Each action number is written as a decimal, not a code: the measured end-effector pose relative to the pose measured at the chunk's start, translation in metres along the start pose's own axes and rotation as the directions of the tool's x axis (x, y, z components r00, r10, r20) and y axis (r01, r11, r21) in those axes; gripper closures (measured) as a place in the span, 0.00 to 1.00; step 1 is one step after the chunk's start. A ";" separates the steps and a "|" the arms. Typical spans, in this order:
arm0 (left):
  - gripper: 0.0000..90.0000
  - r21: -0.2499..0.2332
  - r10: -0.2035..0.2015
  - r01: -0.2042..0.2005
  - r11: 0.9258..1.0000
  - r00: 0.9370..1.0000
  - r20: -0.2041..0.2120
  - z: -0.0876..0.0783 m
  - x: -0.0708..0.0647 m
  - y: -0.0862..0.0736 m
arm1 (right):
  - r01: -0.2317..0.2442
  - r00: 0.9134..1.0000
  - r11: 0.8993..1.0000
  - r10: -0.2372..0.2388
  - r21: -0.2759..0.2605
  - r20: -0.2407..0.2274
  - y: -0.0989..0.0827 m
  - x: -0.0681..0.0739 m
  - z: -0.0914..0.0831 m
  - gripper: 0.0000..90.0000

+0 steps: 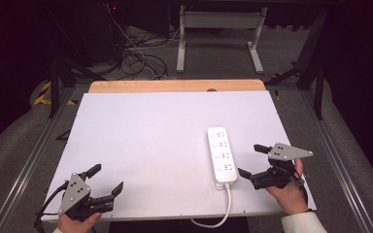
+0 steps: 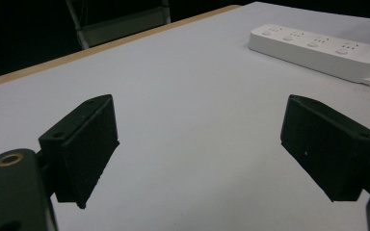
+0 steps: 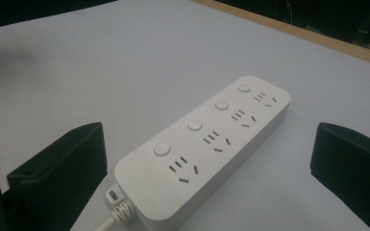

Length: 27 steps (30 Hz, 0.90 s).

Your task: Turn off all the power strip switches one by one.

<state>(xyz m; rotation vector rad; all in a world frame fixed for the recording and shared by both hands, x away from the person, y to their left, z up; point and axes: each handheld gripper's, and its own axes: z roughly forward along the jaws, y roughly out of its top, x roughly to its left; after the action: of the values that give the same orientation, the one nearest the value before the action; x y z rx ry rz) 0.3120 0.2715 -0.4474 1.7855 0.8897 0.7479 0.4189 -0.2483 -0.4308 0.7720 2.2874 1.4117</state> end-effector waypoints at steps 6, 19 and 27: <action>0.15 0.001 0.003 -0.003 1.000 1.000 0.001 -0.001 0.000 0.000 | 0.000 1.000 1.000 0.000 0.014 -0.002 -0.015 0.001 0.000 0.00; 0.15 0.029 0.066 -0.065 0.997 0.998 -0.020 0.003 0.000 -0.002 | -0.078 0.997 0.993 0.080 0.086 -0.018 -0.044 -0.005 0.007 0.00; 0.12 0.033 -0.028 0.027 0.999 0.999 0.040 0.005 0.006 -0.003 | -0.031 0.999 0.996 0.030 0.079 0.013 -0.045 -0.002 0.007 0.00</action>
<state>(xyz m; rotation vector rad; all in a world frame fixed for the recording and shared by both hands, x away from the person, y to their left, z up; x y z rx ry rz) 0.3184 0.2749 -0.4516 1.8070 0.9025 0.6809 0.4123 -0.2612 -0.4739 0.8408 2.3442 1.3330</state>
